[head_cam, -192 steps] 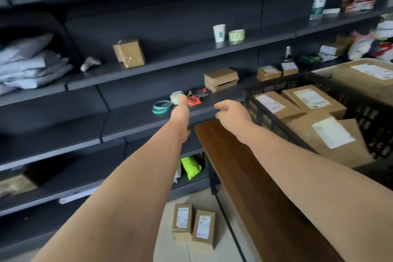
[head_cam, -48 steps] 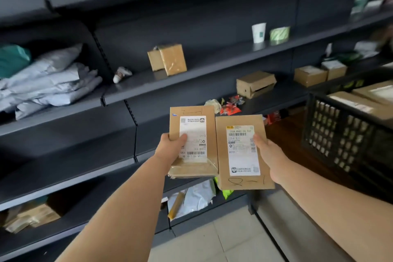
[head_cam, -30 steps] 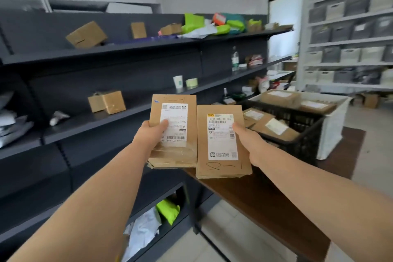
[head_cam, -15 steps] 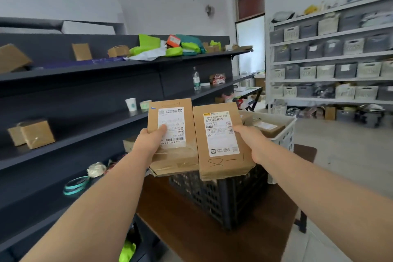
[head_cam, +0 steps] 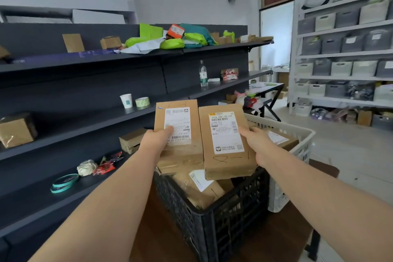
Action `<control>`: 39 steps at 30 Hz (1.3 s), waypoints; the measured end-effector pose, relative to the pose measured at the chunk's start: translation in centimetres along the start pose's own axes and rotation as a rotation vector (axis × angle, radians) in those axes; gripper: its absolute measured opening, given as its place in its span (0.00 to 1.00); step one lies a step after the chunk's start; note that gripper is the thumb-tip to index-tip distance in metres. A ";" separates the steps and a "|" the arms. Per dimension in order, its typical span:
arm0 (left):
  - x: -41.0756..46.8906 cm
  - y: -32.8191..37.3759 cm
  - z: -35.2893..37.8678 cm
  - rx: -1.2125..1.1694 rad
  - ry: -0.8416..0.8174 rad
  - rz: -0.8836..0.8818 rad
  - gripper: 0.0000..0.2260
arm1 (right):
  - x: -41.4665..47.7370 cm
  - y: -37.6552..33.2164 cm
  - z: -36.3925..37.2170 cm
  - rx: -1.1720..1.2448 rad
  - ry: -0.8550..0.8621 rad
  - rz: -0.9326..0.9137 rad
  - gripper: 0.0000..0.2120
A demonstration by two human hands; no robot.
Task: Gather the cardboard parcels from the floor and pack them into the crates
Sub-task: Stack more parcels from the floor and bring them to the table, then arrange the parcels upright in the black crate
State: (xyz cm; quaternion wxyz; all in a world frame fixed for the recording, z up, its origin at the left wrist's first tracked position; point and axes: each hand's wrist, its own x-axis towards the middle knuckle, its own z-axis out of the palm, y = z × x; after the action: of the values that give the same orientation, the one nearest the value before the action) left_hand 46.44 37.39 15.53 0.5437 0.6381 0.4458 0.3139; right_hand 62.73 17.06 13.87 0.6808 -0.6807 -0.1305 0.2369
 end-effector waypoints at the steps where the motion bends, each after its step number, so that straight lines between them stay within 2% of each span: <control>1: 0.9 0.2 0.3 -0.003 0.014 0.004 0.27 | 1.0 -0.3 0.4 0.000 -0.013 -0.012 0.14; 4: 4.3 1.1 1.0 -0.034 0.029 -0.006 0.27 | 4.2 -1.6 1.7 -0.012 -0.055 -0.021 0.11; 11: 10.4 1.5 2.7 -0.083 0.121 -0.004 0.21 | 12.2 -3.4 4.3 -0.072 -0.152 0.037 0.15; 16: 12.4 -0.3 3.9 -0.004 0.229 -0.094 0.25 | 18.7 -2.5 6.8 -0.189 -0.270 0.055 0.17; 20: 11.8 -2.7 6.1 0.193 0.304 -0.159 0.29 | 23.1 -0.2 9.0 -0.395 -0.381 -0.138 0.25; 24: 12.8 -5.1 9.2 0.489 0.157 -0.244 0.24 | 25.1 2.5 10.3 -0.667 -0.697 -0.303 0.22; 27: 15.3 -7.5 9.9 0.652 0.245 -0.303 0.18 | 26.0 3.5 10.2 -0.850 -0.838 -0.379 0.19; 31: 12.4 -4.4 12.6 0.723 0.363 -0.271 0.24 | 26.7 3.1 9.2 -0.695 -0.805 -0.415 0.15; 35: 10.6 -3.1 13.9 0.707 0.431 -0.208 0.27 | 25.9 2.4 7.7 -0.595 -0.744 -0.530 0.14; 39: 8.4 -2.7 14.9 0.751 0.490 -0.135 0.28 | 23.9 3.5 6.8 -0.544 -0.822 -0.573 0.11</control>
State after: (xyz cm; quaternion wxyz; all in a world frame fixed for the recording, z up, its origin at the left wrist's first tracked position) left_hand 62.39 38.89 9.07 0.1721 0.6675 0.6850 0.2358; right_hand 79.21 34.75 7.21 0.4115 -0.6208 -0.6203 0.2461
